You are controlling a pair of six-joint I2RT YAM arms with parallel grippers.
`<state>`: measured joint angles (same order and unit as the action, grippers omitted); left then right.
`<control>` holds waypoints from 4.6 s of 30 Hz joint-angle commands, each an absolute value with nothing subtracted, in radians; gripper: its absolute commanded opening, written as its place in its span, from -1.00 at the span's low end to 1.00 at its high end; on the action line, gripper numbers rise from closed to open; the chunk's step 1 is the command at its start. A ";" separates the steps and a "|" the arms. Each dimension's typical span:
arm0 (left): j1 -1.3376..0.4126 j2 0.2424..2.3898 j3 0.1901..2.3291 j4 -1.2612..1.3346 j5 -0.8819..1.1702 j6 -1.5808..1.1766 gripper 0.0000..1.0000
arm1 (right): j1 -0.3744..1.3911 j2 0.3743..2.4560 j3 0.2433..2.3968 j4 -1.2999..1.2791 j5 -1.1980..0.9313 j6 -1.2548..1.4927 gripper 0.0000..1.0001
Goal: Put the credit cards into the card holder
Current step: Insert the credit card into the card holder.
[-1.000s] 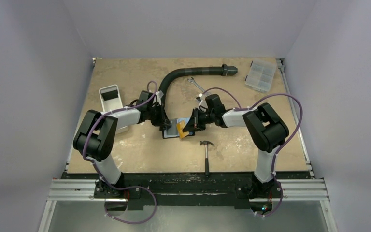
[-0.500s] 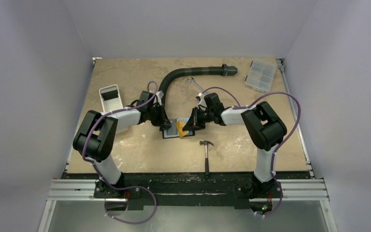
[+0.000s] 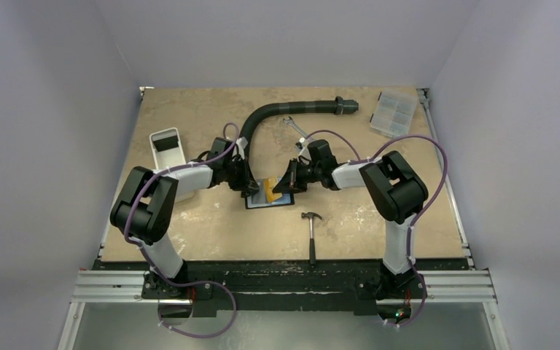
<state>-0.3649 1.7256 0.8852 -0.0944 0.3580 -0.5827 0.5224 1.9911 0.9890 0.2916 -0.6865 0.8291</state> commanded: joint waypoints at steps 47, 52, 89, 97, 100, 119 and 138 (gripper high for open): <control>-0.350 1.675 0.875 -0.209 0.280 -0.532 -0.91 | 0.532 1.980 0.910 0.449 -0.586 0.889 -1.00; -0.350 1.677 0.875 -0.218 0.264 -0.528 -0.94 | 0.533 1.979 0.929 0.416 -0.576 0.872 -1.00; -0.350 1.670 0.856 -0.203 0.280 -0.534 -1.00 | 0.595 1.965 0.813 0.585 -0.622 1.011 -1.00; -0.350 1.673 0.848 -0.187 0.302 -0.541 -1.00 | 0.620 2.039 0.882 0.616 -0.619 1.037 -1.00; -0.350 1.674 0.845 -0.180 0.309 -0.544 -1.00 | 0.637 2.045 0.886 0.673 -0.585 1.081 -0.99; -0.350 1.638 0.806 -0.164 0.322 -0.558 -1.00 | 0.639 1.891 0.835 0.402 -0.449 0.876 -0.05; -0.350 1.608 0.753 -0.153 0.316 -0.573 -1.00 | 0.634 1.901 0.826 0.450 -0.390 0.852 -0.96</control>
